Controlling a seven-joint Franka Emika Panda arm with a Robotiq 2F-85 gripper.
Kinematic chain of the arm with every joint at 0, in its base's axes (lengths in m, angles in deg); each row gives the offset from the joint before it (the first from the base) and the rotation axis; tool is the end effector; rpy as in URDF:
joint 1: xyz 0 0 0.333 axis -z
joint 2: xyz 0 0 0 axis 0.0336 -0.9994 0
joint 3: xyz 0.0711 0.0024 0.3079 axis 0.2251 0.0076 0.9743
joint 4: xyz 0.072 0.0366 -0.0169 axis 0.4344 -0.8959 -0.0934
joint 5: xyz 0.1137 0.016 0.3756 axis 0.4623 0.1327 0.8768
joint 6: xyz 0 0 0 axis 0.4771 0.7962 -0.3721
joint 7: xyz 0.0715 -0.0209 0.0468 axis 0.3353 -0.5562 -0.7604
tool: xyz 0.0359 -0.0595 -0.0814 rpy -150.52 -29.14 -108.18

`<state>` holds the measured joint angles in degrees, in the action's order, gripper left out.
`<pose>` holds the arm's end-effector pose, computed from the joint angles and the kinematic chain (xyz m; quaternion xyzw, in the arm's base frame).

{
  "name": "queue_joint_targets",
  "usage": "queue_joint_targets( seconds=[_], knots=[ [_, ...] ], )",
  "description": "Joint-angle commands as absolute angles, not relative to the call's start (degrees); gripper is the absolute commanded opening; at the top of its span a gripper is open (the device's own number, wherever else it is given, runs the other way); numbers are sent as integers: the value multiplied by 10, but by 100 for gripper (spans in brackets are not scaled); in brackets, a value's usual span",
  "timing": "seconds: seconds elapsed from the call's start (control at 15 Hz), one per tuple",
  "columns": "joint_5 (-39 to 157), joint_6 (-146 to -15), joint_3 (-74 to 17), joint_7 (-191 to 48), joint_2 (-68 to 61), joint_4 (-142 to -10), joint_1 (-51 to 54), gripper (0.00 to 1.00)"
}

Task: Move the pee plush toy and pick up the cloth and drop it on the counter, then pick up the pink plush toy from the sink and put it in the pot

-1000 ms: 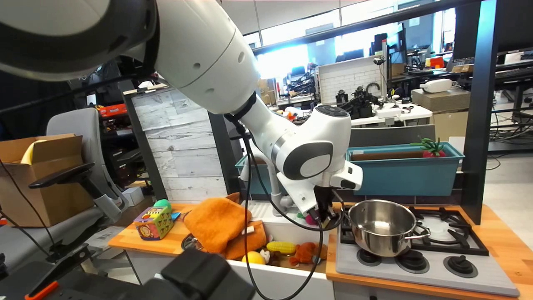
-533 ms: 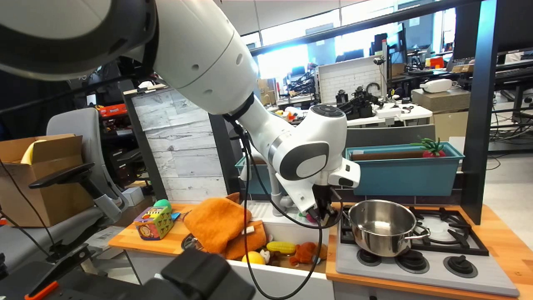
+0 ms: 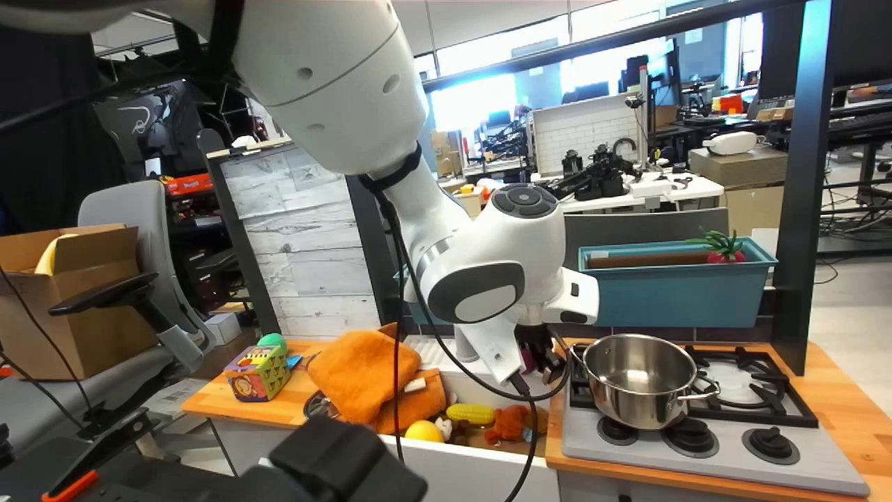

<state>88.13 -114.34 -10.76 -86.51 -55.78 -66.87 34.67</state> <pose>0.6321 -0.2789 -0.0023 -0.9026 0.3703 -0.1727 0.1359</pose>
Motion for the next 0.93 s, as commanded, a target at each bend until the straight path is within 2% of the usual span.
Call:
queue_joint_targets(
  seconds=[0.0, 0.4, 0.47, 0.87],
  knots=[
    [873, -1262, -1, -943, -496, -811, 447, 3],
    [845, -1477, 187, -976, -473, -1006, 652, 3],
    [750, -1493, 173, -858, -461, -1040, 667, 3],
    [670, -1543, 174, -665, -435, -1146, 773, 3]
  ],
)
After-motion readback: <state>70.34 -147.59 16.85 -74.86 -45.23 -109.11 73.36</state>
